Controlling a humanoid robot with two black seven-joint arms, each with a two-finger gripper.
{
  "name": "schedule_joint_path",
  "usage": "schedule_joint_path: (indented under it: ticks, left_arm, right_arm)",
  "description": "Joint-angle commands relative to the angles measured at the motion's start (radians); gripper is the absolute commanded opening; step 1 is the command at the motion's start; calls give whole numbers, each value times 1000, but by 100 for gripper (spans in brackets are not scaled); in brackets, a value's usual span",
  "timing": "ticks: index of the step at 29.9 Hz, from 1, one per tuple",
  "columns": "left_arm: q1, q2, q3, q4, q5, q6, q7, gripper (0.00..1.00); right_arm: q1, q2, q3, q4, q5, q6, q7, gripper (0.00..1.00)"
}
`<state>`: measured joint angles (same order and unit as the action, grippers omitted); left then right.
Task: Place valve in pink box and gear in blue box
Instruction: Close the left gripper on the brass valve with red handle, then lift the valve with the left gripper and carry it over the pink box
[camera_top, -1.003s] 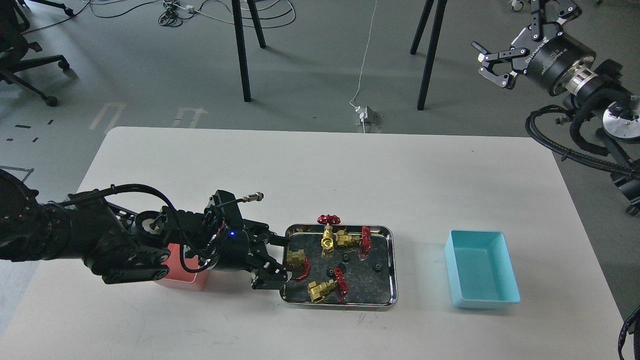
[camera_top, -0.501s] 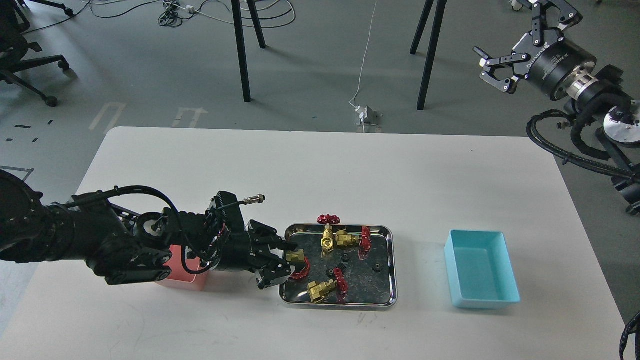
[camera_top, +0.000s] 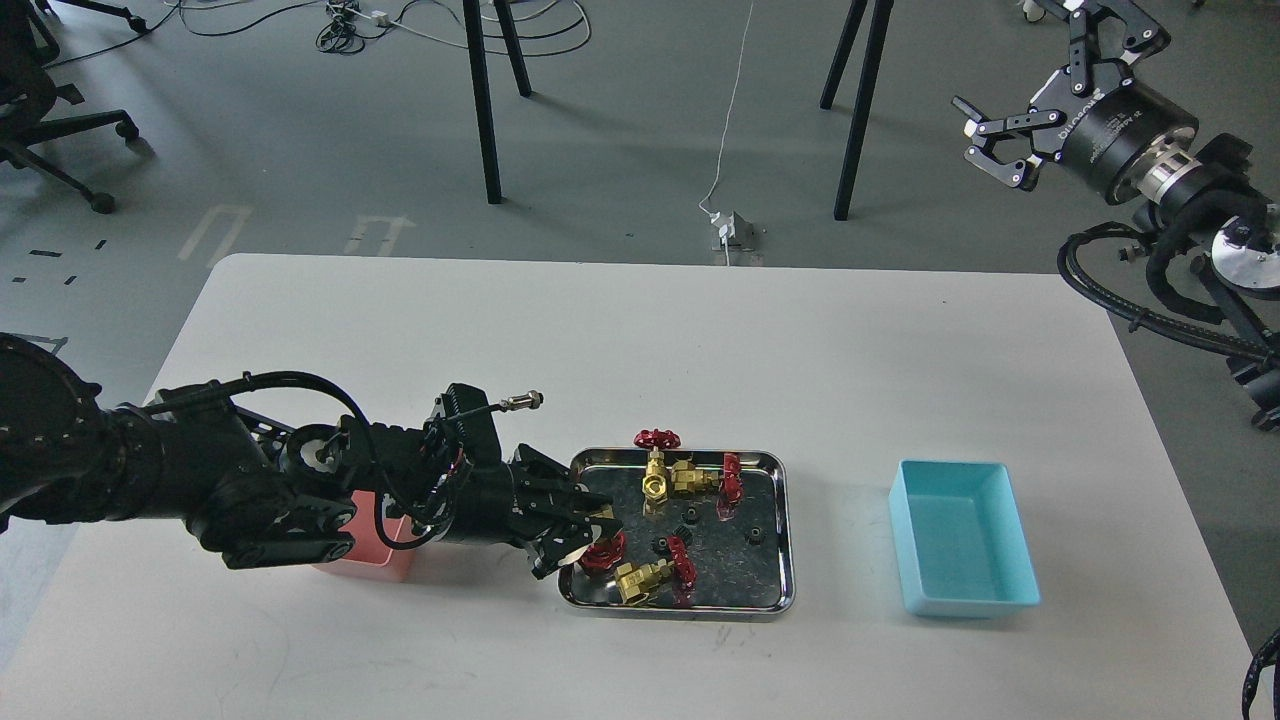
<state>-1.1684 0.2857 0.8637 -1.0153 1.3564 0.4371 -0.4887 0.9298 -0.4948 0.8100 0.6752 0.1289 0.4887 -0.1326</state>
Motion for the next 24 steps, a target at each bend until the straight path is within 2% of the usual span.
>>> schedule_joint_path:
  ticks: [1,14,18,24]
  left_arm:
    - [0,3,0,1,1,14,0,13]
    - [-57,70,-21,-14,-5,46,0,11]
    - [-85,154,-86,-83,-3,48,0,11]
    - [-215,346,-106,-218,-3,46,0,11]
  right_arm:
    - [0,1,1,0,0,0,1,100]
    - [1,1,6,0,0,0,1,100]
    - [32,4,18,-3,0,0,4,100]
    - [171,19,41,-2,0,-27,1,100]
